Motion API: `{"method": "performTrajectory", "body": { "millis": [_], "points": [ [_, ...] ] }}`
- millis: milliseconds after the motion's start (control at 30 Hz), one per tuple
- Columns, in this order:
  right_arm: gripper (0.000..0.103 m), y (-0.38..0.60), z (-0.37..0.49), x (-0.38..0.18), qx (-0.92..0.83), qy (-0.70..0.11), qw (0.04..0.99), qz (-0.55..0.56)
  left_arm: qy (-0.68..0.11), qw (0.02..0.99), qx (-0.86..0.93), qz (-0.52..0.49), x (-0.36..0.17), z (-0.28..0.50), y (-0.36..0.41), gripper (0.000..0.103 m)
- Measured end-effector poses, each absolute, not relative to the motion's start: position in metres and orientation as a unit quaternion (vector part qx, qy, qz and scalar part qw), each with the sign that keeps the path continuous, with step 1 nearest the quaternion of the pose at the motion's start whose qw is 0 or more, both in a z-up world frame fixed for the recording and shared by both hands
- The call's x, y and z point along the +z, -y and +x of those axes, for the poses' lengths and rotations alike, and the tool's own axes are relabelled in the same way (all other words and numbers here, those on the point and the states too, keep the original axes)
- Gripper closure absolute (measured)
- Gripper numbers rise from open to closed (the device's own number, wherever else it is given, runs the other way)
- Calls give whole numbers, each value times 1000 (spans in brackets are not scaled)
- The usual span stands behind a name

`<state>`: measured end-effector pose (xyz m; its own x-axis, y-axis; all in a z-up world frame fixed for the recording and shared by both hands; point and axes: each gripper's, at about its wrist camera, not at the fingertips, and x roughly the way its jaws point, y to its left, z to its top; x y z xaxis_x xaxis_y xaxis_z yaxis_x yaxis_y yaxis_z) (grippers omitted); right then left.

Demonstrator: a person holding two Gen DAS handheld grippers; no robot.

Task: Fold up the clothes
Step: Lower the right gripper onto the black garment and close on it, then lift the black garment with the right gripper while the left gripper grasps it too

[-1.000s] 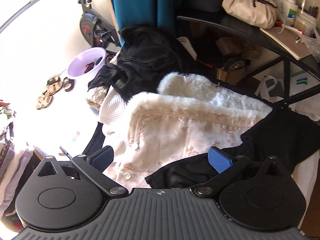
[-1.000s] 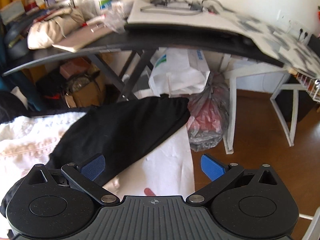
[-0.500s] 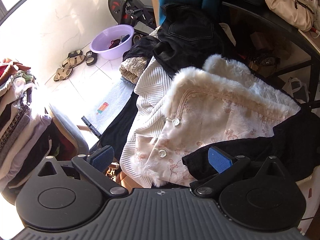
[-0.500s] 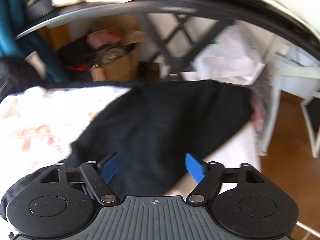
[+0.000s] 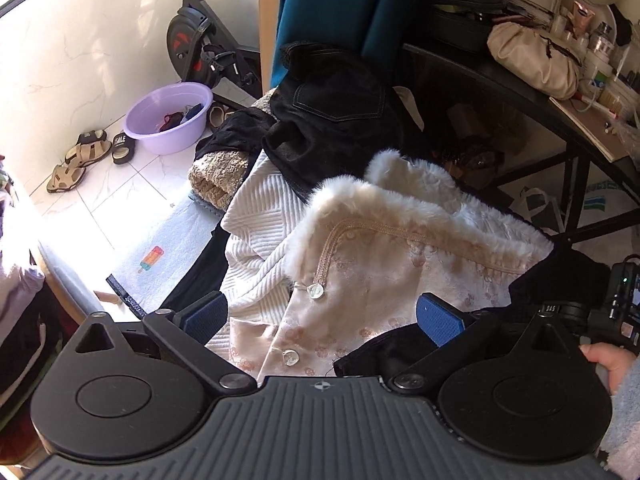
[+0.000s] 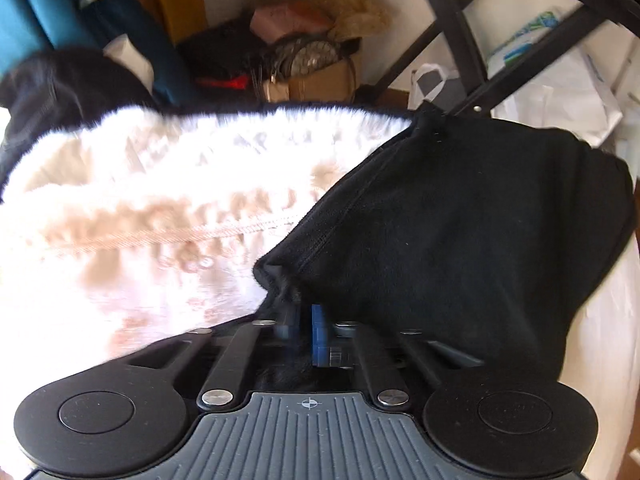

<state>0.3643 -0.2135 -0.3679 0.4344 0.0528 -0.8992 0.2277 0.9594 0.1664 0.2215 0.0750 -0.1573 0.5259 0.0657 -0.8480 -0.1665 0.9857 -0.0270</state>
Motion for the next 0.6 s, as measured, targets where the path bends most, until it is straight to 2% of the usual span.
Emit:
{"method": "performTrajectory", "body": {
  "millis": [300, 600],
  "points": [
    [101, 271, 271, -332, -99, -504, 833, 205, -522, 853, -9, -26, -186, 228, -42, 0],
    [101, 336, 156, -320, -193, -505, 809, 230, -521, 852, -48, 1, -191, 232, -9, 0]
  ]
}}
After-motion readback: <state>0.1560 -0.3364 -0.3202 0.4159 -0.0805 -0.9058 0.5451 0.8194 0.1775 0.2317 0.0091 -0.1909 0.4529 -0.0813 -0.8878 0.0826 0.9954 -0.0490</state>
